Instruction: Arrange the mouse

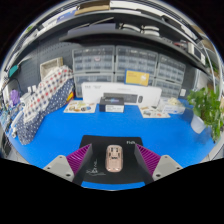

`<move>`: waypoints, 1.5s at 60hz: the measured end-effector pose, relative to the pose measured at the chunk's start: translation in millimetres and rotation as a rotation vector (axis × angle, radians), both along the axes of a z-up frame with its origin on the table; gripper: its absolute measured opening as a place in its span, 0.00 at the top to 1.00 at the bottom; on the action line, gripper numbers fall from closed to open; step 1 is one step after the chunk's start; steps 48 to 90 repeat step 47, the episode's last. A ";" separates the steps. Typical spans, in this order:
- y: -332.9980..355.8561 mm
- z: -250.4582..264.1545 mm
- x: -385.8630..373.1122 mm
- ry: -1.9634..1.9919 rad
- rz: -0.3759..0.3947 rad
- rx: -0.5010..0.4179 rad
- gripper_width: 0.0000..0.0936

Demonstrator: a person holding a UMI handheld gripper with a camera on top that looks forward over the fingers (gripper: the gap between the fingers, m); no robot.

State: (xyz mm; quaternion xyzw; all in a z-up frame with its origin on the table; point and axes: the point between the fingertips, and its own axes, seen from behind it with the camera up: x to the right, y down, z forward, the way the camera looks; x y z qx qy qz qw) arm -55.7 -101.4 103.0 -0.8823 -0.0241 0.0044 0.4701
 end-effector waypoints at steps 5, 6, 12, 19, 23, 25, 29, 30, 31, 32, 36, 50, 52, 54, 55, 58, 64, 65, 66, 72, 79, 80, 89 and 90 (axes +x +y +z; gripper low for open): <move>-25.6 46.2 4.2 0.000 -0.007 0.048 0.08; -31.0 54.8 5.2 -0.002 -0.008 0.059 0.08; -62.5 96.7 11.7 -0.025 -0.030 0.106 0.08; -96.0 124.2 17.0 -0.024 -0.045 0.141 0.08; -109.9 135.1 17.9 -0.015 -0.052 0.160 0.08; -116.4 138.4 19.1 -0.017 -0.057 0.165 0.09; -128.8 141.2 20.1 -0.025 -0.061 0.165 0.08; -130.9 142.3 20.6 -0.028 -0.061 0.166 0.08; -133.2 143.0 20.9 -0.030 -0.061 0.167 0.09; -135.3 143.4 20.9 -0.031 -0.061 0.167 0.09; -142.1 143.0 21.3 -0.032 -0.065 0.161 0.09; -150.9 143.0 13.3 -0.007 -0.057 0.165 0.08; -150.9 143.0 13.3 -0.007 -0.057 0.165 0.08; -150.9 143.0 13.3 -0.007 -0.057 0.165 0.08; -150.9 143.0 13.3 -0.007 -0.057 0.165 0.08; -150.9 143.0 13.3 -0.007 -0.057 0.165 0.08; -150.9 143.0 13.3 -0.007 -0.057 0.165 0.08; -150.9 143.0 13.3 -0.007 -0.057 0.165 0.08; -150.9 143.0 13.3 -0.007 -0.057 0.165 0.08; -150.9 143.0 13.3 -0.007 -0.057 0.165 0.08; -150.9 143.0 13.3 -0.007 -0.057 0.165 0.08; -150.9 143.0 13.3 -0.007 -0.057 0.165 0.08; -150.9 143.0 13.3 -0.007 -0.057 0.165 0.08; -150.9 143.0 13.3 -0.007 -0.057 0.165 0.08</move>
